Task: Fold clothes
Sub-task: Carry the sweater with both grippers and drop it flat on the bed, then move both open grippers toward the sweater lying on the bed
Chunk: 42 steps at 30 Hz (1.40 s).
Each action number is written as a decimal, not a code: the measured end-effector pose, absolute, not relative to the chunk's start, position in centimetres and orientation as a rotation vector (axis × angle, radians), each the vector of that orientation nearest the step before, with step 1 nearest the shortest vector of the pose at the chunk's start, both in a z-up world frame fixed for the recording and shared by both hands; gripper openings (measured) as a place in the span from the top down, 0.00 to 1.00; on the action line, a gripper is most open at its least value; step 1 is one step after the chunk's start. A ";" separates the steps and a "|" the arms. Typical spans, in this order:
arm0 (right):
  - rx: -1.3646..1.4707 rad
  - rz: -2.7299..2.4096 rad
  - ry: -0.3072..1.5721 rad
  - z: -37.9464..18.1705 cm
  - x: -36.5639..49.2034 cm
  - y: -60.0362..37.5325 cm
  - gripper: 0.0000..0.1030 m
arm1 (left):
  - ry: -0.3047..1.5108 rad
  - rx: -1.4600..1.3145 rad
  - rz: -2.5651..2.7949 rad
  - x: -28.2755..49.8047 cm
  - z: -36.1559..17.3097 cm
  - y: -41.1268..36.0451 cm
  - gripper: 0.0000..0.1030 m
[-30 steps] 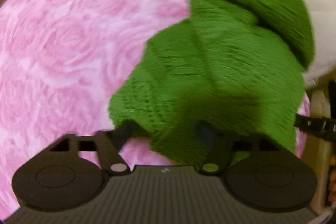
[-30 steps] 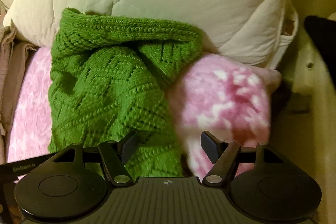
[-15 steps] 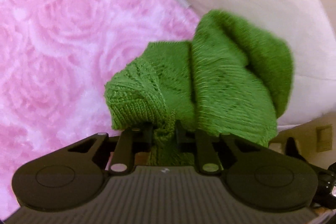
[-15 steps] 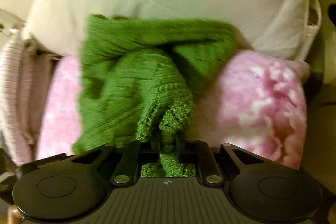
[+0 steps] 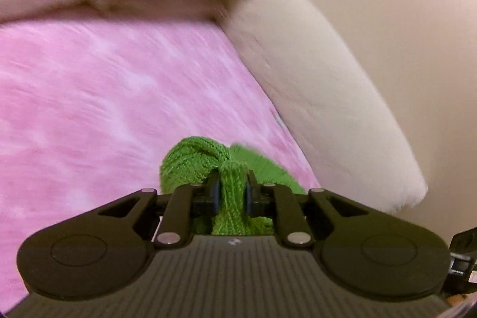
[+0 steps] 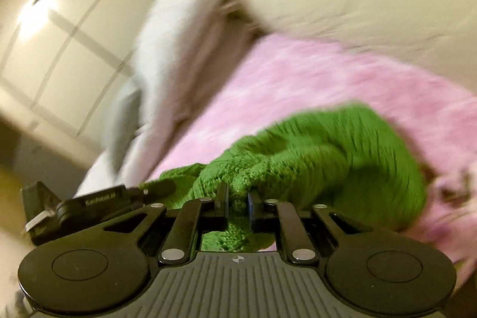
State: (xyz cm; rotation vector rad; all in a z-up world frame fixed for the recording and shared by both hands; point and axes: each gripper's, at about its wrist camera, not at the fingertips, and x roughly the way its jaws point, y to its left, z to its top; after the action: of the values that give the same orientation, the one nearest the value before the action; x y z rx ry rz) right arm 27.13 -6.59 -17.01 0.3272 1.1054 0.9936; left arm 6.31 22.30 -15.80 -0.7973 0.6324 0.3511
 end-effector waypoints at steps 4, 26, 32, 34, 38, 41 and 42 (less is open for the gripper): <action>0.367 1.162 1.110 -14.8 19.2 -1.7 0.90 | 0.577 -0.744 0.463 -3.7 -11.7 26.0 0.89; -0.650 1.753 0.987 -9.3 -22.6 18.2 0.59 | 0.911 -0.708 1.114 -44.6 -11.1 28.6 0.79; -0.842 1.661 0.998 -12.5 -23.2 14.6 0.59 | 0.917 -0.838 1.128 -46.7 -11.9 20.7 0.78; -0.866 1.648 1.006 -12.5 -22.9 13.7 0.59 | 0.916 -0.849 1.140 -46.3 -11.5 18.6 0.78; -0.890 1.635 0.994 -11.5 -22.2 11.4 0.59 | 0.888 -0.824 1.176 -44.5 -10.3 15.4 0.73; -0.874 1.628 0.981 -11.4 -21.7 9.8 0.59 | 0.868 -0.788 1.202 -43.1 -9.1 12.7 0.68; -0.861 1.631 0.975 -11.1 -21.5 9.2 0.59 | 0.863 -0.782 1.204 -42.7 -8.8 11.7 0.67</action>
State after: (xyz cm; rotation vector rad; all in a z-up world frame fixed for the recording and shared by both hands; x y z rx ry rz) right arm -21.51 9.19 -11.15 -0.8608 0.9753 1.6307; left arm -42.71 11.73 -8.80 -0.7821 0.8627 1.2036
